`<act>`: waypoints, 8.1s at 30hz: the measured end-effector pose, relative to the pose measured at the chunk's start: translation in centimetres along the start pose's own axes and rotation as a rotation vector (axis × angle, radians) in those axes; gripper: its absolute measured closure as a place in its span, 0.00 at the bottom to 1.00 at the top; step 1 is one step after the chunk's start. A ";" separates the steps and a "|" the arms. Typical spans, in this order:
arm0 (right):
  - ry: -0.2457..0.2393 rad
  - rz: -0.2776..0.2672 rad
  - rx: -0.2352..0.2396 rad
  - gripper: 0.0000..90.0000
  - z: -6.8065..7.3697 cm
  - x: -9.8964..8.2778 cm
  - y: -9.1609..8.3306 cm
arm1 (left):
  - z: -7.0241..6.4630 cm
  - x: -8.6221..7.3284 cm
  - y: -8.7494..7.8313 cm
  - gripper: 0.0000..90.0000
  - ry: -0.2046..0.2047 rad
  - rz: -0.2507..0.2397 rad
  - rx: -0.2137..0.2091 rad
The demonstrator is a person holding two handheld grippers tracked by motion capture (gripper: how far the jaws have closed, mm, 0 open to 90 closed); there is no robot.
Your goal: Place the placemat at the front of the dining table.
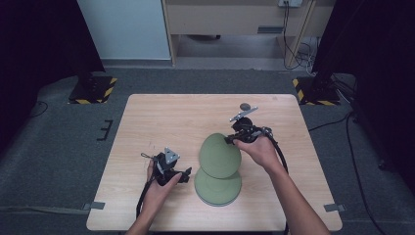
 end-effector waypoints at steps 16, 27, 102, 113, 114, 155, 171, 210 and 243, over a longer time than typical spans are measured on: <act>-0.014 -0.001 -0.019 0.95 0.9 1.5 -0.4 | 0.8 0.6 -0.7 0.04 -0.020 -0.028 0.009; -0.020 -0.024 -0.024 0.95 1.0 2.7 -1.2 | 1.2 0.3 -0.7 0.04 -0.034 -0.026 0.010; 0.110 -0.194 -0.138 0.95 -4.0 10.4 0.7 | 4.1 -0.4 -0.5 0.03 -0.093 -0.016 0.011; 0.129 -0.217 -0.139 0.95 -3.8 11.6 2.1 | 4.8 -0.6 -0.8 0.04 -0.105 -0.023 0.020; 0.130 -0.212 -0.141 0.95 -3.9 11.5 2.2 | 4.8 -0.6 -0.9 0.03 -0.104 -0.022 0.020; 0.378 -0.182 -0.229 0.95 -11.5 -0.4 1.2 | 4.0 -0.6 -0.7 0.04 -0.076 0.002 0.028; 0.460 -0.167 -0.235 0.90 -13.6 -3.0 2.8 | 4.1 -0.7 -0.4 0.04 -0.081 0.017 0.028; 0.451 -0.330 -0.299 0.11 -12.7 -3.0 -3.0 | 4.5 -0.8 -0.7 0.03 -0.073 0.013 0.023; 0.349 -0.328 -0.249 0.09 -7.6 -8.8 -5.9 | 5.8 -1.1 -1.7 0.03 -0.092 0.007 0.041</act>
Point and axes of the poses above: each handheld gripper's, and its own axes: y roughly forward along the jaws, x roughly out of its top, z roughly to its left, the point moved 3 cm from there along y, roughly forward along the jaws, and after that the axes turned 4 degrees about x, right-handed, at the moved point
